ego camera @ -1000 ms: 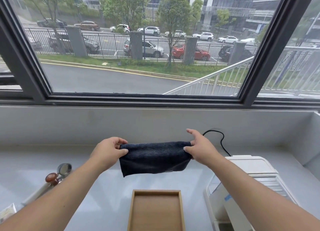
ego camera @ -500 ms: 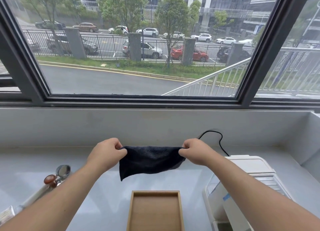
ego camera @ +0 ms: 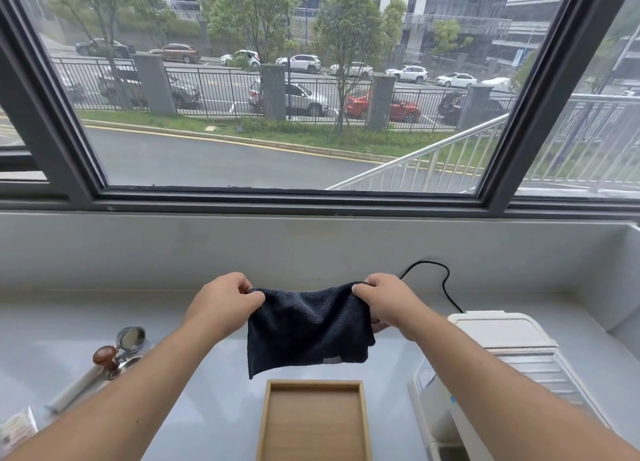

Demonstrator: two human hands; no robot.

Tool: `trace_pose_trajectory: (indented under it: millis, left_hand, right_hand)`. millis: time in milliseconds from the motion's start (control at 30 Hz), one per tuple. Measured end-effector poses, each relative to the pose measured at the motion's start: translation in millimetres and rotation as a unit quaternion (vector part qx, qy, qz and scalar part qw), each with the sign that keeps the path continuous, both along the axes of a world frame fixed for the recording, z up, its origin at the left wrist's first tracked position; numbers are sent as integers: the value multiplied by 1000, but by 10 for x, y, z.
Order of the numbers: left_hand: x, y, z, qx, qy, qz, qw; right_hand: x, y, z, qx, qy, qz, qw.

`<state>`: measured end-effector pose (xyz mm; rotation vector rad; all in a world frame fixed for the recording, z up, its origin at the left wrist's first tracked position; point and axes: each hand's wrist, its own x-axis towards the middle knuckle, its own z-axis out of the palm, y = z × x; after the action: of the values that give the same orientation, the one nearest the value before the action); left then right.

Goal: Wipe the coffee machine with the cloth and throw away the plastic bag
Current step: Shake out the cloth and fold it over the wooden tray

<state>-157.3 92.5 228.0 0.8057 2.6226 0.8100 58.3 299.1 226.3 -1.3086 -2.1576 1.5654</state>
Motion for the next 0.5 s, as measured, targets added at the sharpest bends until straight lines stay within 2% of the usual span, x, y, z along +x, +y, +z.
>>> trace_pose_trajectory:
  millis: [300, 367, 500]
  left_hand:
    - [174, 109, 35, 40, -44, -20, 998]
    - [205, 130, 39, 42, -60, -26, 997]
    - [160, 93, 36, 34, -87, -7, 996]
  right_hand:
    - [-146, -219, 28, -56, 67, -7, 996]
    - [-164, -267, 65, -28, 71, 2, 997]
    - [-135, -236, 228, 107, 62, 21, 992]
